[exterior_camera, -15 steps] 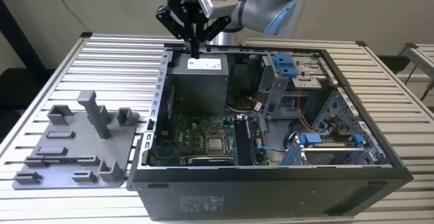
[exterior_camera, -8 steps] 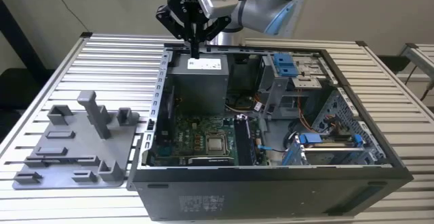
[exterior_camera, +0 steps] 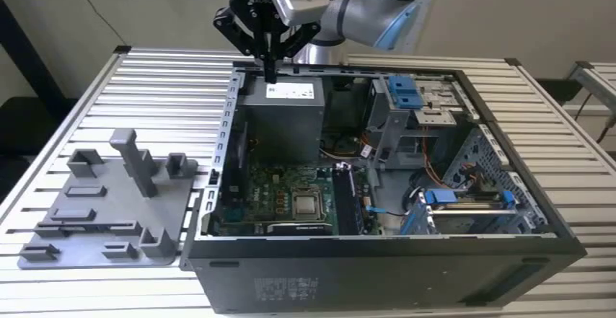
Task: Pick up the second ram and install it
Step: 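Reach for the second ram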
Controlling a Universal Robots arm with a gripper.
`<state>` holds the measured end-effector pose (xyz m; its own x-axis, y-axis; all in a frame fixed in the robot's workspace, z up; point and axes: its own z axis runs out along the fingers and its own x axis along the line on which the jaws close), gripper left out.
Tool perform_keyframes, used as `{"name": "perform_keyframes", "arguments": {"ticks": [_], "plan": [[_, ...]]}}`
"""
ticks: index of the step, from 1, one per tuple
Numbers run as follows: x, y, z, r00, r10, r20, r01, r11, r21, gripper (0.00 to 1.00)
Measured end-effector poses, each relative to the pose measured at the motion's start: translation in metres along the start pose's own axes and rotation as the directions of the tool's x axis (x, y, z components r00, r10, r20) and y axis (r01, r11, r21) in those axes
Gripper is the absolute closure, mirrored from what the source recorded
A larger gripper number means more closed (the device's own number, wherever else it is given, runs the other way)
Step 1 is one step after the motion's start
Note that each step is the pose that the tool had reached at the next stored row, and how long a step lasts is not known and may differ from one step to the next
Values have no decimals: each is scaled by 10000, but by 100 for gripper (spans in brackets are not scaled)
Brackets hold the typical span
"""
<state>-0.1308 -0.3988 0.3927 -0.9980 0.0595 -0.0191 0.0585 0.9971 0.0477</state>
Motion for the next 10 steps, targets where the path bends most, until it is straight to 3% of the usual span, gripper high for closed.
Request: {"name": "perform_keyframes", "arguments": {"ticks": [10], "plan": [[211,-13,-3,9998,-188,-55,188,9998,-2,89]]}}
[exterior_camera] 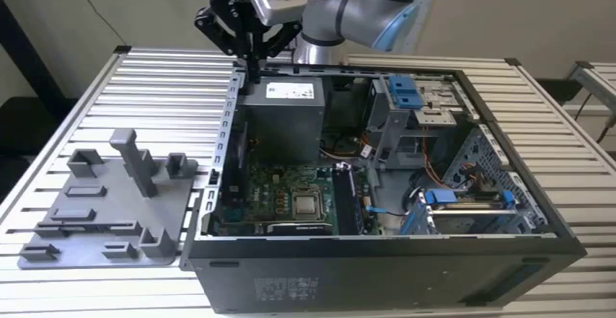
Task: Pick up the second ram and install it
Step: 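Reach for the second ram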
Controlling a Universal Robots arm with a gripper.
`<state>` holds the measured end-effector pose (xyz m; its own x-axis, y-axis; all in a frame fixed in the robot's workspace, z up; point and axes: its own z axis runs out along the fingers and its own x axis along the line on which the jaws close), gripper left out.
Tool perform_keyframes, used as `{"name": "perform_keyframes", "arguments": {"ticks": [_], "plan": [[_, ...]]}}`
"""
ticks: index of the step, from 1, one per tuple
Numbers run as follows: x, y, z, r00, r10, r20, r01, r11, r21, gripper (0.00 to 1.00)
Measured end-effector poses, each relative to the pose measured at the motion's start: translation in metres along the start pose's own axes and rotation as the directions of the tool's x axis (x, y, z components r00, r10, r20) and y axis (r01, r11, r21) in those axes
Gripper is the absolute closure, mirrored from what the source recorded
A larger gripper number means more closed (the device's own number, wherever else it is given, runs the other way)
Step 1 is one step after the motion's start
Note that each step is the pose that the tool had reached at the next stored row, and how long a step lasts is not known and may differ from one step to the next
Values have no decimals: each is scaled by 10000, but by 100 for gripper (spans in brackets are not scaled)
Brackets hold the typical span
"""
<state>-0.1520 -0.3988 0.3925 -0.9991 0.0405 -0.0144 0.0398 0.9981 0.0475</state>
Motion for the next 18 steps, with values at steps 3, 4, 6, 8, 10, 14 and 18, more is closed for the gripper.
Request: {"name": "perform_keyframes", "arguments": {"ticks": [3,4,6,8,10,14,18], "plan": [[66,-2,-1,10000,-23,-35,23,10000,0,89],[90,-3,-1,10000,-27,-46,27,10000,1,89],[142,-6,-2,10000,-36,-67,36,10000,2,89],[195,-8,-3,10000,-40,-81,40,10000,2,89],[236,-9,-4,9999,-41,-95,41,10000,3,89],[308,-12,-5,9999,-40,-123,40,10000,4,89],[381,-15,-6,9999,-39,-163,39,10000,6,89]]}}
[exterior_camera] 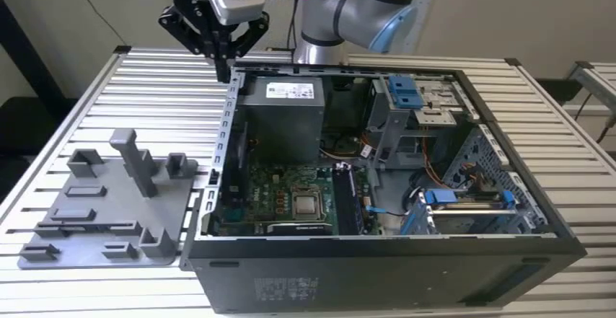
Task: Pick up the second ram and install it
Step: 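Reach for the second ram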
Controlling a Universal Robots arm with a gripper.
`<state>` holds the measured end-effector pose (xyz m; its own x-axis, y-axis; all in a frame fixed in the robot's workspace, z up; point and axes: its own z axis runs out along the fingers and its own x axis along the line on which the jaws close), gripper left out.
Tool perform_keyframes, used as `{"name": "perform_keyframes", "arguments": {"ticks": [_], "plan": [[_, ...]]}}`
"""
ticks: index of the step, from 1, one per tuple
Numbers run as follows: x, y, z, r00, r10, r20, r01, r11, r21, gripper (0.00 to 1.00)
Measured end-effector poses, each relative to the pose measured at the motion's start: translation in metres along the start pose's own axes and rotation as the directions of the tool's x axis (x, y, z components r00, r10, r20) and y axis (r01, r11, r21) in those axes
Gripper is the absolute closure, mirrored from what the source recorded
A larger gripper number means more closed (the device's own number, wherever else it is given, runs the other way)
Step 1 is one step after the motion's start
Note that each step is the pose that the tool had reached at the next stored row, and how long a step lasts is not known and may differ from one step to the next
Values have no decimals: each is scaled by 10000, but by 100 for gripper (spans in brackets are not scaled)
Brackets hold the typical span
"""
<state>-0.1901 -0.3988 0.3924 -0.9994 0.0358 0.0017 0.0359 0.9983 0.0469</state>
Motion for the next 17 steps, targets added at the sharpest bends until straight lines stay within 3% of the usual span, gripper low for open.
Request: {"name": "perform_keyframes", "arguments": {"ticks": [17], "plan": [[457,-17,17,10000,-20,-61,20,10000,-1,89]]}}
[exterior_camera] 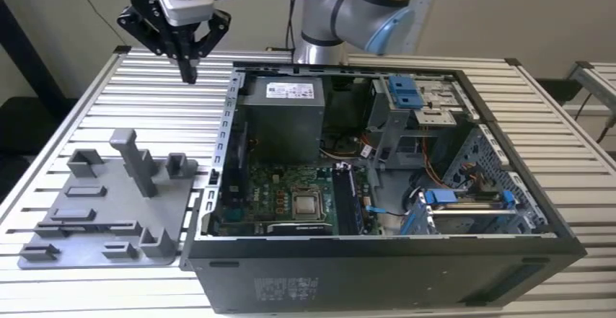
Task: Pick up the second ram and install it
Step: 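Reach for the second ram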
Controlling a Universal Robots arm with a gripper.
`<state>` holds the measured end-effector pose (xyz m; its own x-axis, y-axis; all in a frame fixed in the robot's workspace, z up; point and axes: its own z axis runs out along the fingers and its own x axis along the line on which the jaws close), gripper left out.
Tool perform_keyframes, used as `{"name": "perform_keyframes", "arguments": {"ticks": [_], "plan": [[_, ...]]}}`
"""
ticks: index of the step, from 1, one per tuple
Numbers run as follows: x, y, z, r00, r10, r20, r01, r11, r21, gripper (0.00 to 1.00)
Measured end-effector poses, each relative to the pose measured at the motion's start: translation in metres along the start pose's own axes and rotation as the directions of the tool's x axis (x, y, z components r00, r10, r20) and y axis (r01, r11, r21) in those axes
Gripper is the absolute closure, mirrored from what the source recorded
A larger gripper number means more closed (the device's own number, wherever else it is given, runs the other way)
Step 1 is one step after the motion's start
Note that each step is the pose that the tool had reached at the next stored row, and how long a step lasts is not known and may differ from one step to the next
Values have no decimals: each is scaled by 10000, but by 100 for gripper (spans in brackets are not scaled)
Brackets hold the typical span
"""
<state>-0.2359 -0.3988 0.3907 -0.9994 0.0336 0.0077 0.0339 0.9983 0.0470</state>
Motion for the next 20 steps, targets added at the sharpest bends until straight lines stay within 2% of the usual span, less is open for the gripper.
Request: {"name": "perform_keyframes", "arguments": {"ticks": [2,8,16,20], "plan": [[79,-3,1,10000,1,1,-1,10000,1,89],[340,-11,8,10000,-3,100,3,10000,-3,89],[676,-23,13,9999,-5,105,5,10000,-5,89],[783,-27,14,10000,-4,99,4,10000,-6,89]]}}
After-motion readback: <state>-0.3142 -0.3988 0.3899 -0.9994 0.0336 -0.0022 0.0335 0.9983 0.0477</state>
